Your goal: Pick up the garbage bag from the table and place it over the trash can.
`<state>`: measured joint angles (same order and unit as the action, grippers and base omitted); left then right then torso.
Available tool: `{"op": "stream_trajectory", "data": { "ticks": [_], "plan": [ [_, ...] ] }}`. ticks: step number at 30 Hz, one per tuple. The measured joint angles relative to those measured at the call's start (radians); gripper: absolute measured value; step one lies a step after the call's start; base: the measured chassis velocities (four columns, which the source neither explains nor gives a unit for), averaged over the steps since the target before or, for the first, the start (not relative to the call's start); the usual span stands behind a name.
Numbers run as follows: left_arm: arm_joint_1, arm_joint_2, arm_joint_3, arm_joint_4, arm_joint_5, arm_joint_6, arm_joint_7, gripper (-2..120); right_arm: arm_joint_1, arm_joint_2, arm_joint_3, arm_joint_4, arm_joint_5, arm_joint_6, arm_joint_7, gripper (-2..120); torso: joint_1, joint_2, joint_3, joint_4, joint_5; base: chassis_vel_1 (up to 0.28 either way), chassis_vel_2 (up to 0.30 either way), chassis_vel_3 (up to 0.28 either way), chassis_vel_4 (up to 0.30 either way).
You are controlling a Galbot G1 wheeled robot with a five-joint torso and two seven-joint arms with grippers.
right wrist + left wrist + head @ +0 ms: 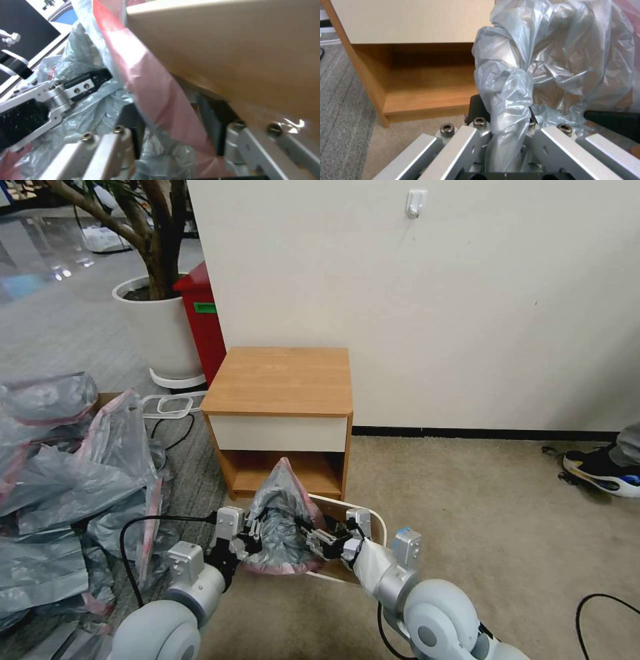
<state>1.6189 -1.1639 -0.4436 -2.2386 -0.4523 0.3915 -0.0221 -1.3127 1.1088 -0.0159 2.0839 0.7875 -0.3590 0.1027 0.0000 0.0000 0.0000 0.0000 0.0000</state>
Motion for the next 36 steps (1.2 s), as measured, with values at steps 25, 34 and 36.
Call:
{"op": "stream_trajectory", "data": {
  "ticks": [25, 34, 36],
  "plan": [
    [-0.019, 0.004, -0.001, 0.027, -0.005, -0.006, -0.005, 3, -0.021, 0.003, 0.004, 0.040, -0.030, 0.030, -0.012, 0, 0.000, 0.000, 0.000, 0.0000, 0.0000, 0.000, 0.000, 0.000, 0.000],
    [-0.012, 0.005, 0.005, 0.037, 0.010, -0.022, -0.005, 3, -0.026, -0.016, 0.060, 0.112, -0.020, 0.043, -0.028, 0, 0.000, 0.000, 0.000, 0.0000, 0.0000, 0.000, 0.000, 0.000, 0.000],
    [-0.006, 0.006, 0.005, 0.037, 0.022, -0.037, -0.001, 3, -0.013, -0.022, 0.093, 0.113, -0.002, 0.044, -0.025, 0, 0.000, 0.000, 0.000, 0.0000, 0.0000, 0.000, 0.000, 0.000, 0.000]
  ]
}}
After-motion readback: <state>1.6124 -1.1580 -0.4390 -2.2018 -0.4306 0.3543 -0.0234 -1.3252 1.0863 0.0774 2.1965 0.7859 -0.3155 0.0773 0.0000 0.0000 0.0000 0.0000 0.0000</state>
